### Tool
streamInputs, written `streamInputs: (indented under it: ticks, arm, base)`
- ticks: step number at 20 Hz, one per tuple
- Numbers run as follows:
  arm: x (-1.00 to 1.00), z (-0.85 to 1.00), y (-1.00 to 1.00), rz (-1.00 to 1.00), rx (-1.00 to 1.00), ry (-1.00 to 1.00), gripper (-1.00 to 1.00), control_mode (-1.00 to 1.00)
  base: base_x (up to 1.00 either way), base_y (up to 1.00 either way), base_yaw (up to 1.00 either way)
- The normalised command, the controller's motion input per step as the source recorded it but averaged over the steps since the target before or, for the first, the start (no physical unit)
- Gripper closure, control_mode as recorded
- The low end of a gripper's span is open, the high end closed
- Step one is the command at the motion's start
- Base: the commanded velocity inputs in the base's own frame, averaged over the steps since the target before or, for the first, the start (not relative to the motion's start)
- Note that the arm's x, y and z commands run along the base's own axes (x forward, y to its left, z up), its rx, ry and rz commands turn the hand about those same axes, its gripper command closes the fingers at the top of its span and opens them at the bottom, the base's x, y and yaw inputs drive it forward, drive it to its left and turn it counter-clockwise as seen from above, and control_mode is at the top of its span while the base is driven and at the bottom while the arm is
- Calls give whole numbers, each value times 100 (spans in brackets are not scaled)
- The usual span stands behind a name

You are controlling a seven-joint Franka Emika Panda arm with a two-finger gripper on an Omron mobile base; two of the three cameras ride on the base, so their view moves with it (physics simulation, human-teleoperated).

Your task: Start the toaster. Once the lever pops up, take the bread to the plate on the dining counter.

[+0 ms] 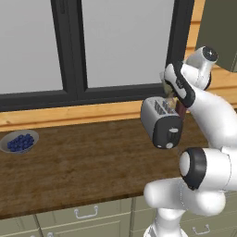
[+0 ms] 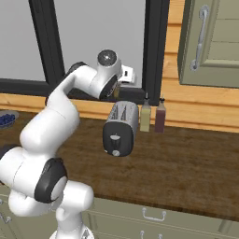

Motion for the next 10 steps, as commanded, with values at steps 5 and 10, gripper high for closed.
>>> streamInputs:
  ticks: [5, 10]
  arm:
    - [-72, 75, 57, 0, 0, -33, 100, -100]
    - [-84, 81, 30, 0, 0, -19, 100, -100]
  base:
    - [0, 0, 0]
    - [0, 0, 0]
